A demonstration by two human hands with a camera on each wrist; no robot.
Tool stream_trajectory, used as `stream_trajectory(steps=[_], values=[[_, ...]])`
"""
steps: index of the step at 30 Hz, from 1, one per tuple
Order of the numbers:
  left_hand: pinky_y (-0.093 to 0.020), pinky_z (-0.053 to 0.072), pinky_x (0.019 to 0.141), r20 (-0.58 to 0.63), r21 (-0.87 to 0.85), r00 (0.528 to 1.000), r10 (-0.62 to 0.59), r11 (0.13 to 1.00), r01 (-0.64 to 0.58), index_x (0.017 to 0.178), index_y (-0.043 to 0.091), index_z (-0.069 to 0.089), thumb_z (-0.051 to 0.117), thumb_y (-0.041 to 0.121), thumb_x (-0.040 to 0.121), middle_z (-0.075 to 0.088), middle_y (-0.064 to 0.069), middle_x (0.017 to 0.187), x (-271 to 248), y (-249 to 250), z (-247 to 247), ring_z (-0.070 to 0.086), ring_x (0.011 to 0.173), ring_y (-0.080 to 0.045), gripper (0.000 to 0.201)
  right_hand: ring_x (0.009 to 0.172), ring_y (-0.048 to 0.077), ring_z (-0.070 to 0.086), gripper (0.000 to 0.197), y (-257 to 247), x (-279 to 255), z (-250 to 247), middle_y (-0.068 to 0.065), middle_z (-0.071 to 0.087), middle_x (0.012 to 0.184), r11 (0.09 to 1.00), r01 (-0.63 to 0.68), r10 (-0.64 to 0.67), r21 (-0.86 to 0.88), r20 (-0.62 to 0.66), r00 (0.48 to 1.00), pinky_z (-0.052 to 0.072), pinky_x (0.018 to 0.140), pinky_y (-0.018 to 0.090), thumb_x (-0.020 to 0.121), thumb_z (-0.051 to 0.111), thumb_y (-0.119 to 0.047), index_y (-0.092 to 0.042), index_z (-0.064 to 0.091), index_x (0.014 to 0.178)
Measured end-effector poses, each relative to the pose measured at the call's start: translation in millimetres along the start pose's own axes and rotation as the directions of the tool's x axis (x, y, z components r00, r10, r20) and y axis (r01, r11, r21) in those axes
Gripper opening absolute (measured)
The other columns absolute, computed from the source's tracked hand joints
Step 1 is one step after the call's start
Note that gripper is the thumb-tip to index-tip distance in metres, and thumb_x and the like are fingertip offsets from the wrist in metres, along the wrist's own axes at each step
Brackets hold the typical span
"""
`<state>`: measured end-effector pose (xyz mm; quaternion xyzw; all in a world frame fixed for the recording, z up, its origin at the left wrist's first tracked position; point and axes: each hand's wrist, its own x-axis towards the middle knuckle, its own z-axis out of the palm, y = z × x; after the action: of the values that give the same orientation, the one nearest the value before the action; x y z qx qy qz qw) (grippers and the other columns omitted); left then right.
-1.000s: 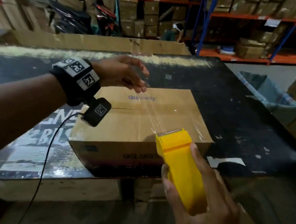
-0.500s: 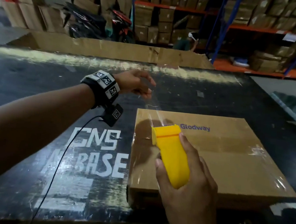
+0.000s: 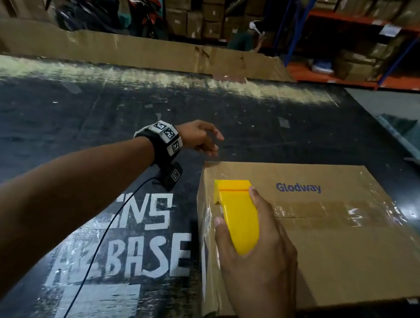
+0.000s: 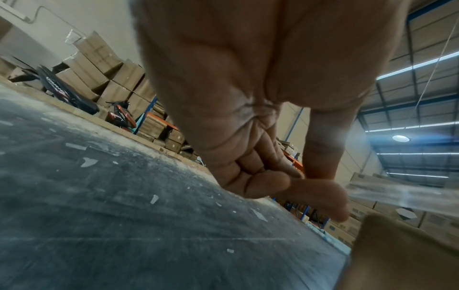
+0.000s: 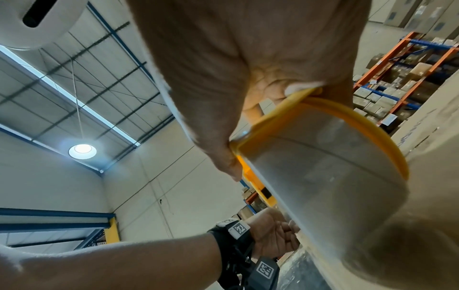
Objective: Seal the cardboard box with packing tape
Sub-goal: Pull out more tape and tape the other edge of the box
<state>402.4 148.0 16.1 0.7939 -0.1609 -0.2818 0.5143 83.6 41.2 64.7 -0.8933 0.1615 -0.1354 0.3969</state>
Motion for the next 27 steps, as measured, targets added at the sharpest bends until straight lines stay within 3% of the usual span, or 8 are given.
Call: stream_trajectory(steps=[5,7,10,14,18,21,24,27], values=[[-0.025,0.049,0.065,0.116,0.076,0.993,0.032,0.996,-0.041,0.115,0.020,0.068,0.071,0.014,0.086,0.075,0.007,0.080,6,-34,4,0.064,0.068,-0.005,0.030,0.108,0.012,0.054,0.072,-3,0,7,-0.011,0.059,0.122,0.999,-0.030,0.030,-0.044,0.000,1.000,0.049,0.092,0.034,0.081,0.062,-0.061,-0.048,0.033,0.146],[-0.032,0.056,0.083,0.127,0.175,0.990,0.067,0.981,-0.089,0.127,0.021,0.063,0.073,0.019,0.087,0.077,-0.002,0.103,4,-40,4,0.067,0.091,-0.014,0.042,0.106,0.011,0.054,0.072,-4,-2,8,-0.011,0.059,0.120,0.998,-0.034,0.034,-0.061,-0.002,0.999,0.050,0.090,0.033,0.082,0.061,-0.062,-0.049,0.032,0.146],[-0.044,0.052,0.106,0.051,0.456,0.971,0.234,0.859,-0.231,0.135,0.021,0.060,0.066,0.023,0.096,0.069,-0.008,0.131,-9,-43,0,0.068,0.115,-0.019,0.039,0.100,0.009,0.053,0.070,-5,-3,9,-0.013,0.056,0.114,0.996,-0.034,0.033,-0.078,-0.007,0.999,0.049,0.086,0.029,0.082,0.060,-0.062,-0.049,0.033,0.146],[-0.037,0.044,0.115,0.000,0.310,0.886,0.463,0.843,-0.440,0.136,0.023,0.064,0.054,0.021,0.102,0.061,0.002,0.144,-41,-44,11,0.055,0.136,-0.011,0.036,0.092,0.006,0.049,0.071,-6,-3,8,-0.014,0.052,0.109,0.995,-0.028,0.028,-0.096,0.005,1.000,0.043,0.076,0.022,0.082,0.060,-0.062,-0.049,0.032,0.146],[-0.020,0.024,0.122,0.194,0.436,0.808,0.556,0.689,-0.578,0.146,0.023,0.055,0.047,0.024,0.107,0.046,0.007,0.159,-66,-50,39,0.031,0.152,-0.005,0.040,0.104,0.006,0.050,0.071,-5,-2,8,-0.011,0.057,0.129,0.994,-0.017,0.019,-0.107,0.023,1.000,0.043,0.083,0.022,0.083,0.058,-0.061,-0.047,0.030,0.148],[-0.026,0.019,0.126,0.246,0.507,0.773,0.585,0.602,-0.617,0.151,0.025,0.048,0.041,0.025,0.109,0.038,0.009,0.163,-65,-59,42,0.022,0.155,-0.006,0.042,0.116,0.011,0.052,0.071,-5,0,8,-0.010,0.055,0.137,0.991,-0.002,0.006,-0.135,0.028,1.000,0.044,0.090,0.025,0.086,0.058,-0.060,-0.044,0.031,0.149],[-0.031,0.023,0.126,0.255,0.518,0.767,0.589,0.586,-0.623,0.151,0.026,0.048,0.040,0.025,0.110,0.038,0.010,0.163,-63,-59,38,0.025,0.154,-0.006,0.042,0.123,0.013,0.051,0.072,-8,-1,5,-0.009,0.052,0.142,0.989,0.005,0.003,-0.145,0.057,0.998,0.044,0.097,0.029,0.087,0.055,-0.062,-0.043,0.028,0.151],[-0.034,0.026,0.125,0.249,0.544,0.776,0.580,0.579,-0.607,0.150,0.027,0.049,0.039,0.026,0.109,0.039,0.011,0.163,-62,-58,39,0.028,0.153,-0.007,0.042,0.111,0.011,0.053,0.074,-4,-17,-6,-0.010,0.056,0.135,0.986,-0.005,0.020,-0.167,0.088,0.996,0.047,0.091,0.028,0.084,0.056,-0.064,-0.047,0.028,0.150]])
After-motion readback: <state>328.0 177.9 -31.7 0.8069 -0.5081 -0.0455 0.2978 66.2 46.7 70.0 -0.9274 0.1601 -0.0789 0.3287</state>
